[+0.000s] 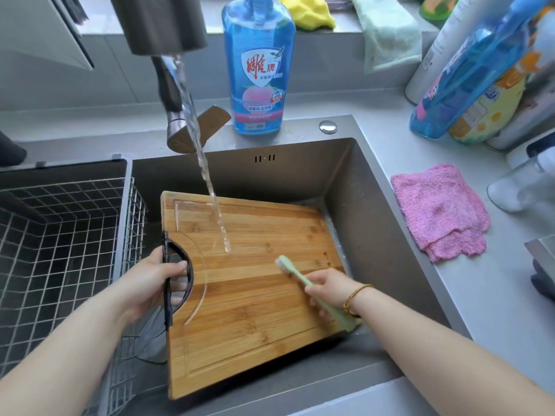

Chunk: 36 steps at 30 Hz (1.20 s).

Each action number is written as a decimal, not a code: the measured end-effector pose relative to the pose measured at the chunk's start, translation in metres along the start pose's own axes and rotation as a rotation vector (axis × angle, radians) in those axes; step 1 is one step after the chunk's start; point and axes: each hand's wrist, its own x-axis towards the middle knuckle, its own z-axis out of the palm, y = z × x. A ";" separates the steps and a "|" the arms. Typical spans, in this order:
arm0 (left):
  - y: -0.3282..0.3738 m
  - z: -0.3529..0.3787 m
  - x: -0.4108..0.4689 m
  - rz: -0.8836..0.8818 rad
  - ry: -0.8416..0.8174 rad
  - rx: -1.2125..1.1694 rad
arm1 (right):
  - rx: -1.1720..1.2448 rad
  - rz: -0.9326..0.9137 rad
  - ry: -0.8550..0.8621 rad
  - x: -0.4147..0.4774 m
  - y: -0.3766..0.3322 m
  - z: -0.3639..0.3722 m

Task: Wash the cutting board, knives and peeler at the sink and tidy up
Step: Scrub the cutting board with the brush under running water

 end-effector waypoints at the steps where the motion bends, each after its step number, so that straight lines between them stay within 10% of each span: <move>1: 0.000 0.000 0.000 0.002 -0.003 -0.001 | -0.058 0.038 0.089 0.003 0.006 -0.009; 13: 0.001 -0.001 0.001 0.000 -0.025 0.018 | -0.076 0.238 0.033 -0.001 0.025 -0.025; 30: 0.004 0.012 -0.001 0.068 0.091 -0.058 | -0.480 -0.015 -0.141 -0.012 0.007 -0.006; 36: 0.000 0.022 0.004 0.104 0.197 -0.160 | -0.189 0.061 -0.036 -0.017 0.018 -0.019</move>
